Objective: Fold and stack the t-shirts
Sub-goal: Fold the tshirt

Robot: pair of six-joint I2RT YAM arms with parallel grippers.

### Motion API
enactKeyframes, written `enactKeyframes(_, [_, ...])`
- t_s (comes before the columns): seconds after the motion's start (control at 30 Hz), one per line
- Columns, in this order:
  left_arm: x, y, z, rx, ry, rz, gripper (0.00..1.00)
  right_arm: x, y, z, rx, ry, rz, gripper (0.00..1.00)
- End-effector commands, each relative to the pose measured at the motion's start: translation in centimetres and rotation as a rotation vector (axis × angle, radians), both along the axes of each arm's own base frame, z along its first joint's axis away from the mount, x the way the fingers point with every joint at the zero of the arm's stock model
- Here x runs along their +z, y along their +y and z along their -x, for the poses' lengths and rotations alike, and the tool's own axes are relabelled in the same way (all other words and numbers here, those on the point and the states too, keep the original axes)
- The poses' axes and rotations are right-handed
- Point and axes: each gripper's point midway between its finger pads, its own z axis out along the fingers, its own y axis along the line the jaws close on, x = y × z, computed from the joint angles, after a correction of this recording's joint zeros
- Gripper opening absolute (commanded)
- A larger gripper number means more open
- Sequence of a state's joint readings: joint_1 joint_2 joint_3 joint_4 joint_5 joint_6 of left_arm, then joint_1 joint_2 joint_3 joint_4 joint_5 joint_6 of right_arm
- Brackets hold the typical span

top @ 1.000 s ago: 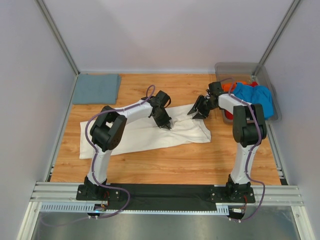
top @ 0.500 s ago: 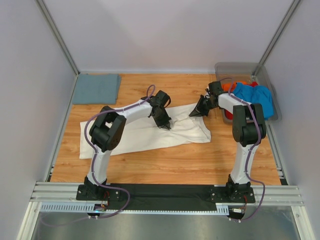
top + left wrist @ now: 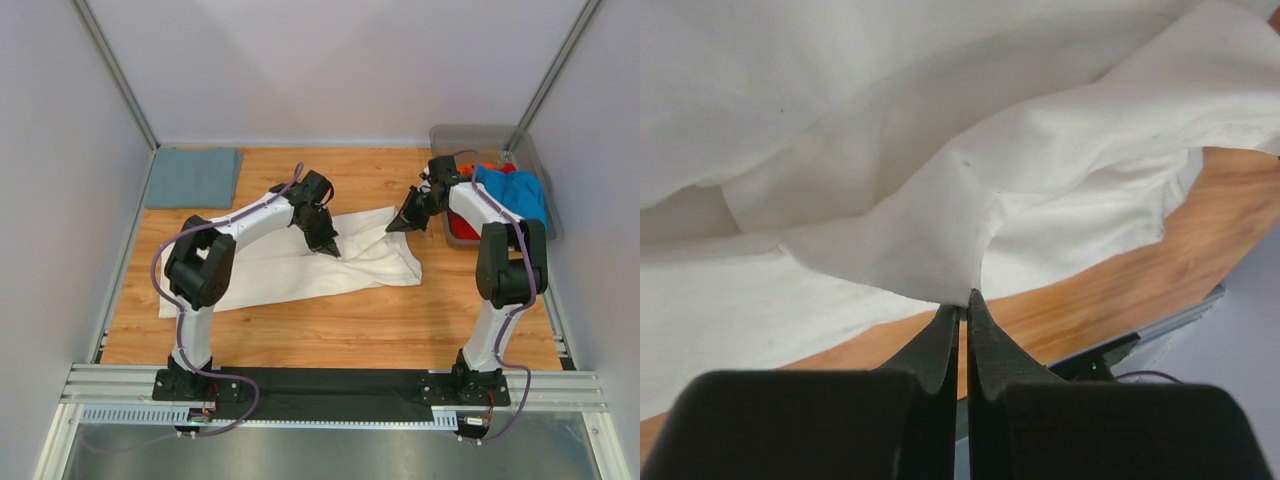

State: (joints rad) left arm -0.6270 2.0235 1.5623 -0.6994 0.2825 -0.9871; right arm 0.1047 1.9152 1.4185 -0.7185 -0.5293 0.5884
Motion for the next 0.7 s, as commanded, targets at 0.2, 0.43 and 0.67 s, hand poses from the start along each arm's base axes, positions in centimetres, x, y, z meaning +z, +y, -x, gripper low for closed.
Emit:
enactKeyframes(0.2, [2.6,2.4,3.3,-0.087,0.018,0.056,0.00,1.3,0.0,4.4,0.054,0.038,-0.025,0.00])
enactKeyframes(0.43, [1.7,3.8,4.4,-0.118,0.040,0.051,0.00,1.1,0.0,7.0,0.057,0.077,-0.043,0.00])
enactKeyframes(0.67, [0.1,3.6,5.6,-0.158,0.103,0.088,0.00,-0.2,-0.4,8.6,0.070,0.105,-0.012,0.00])
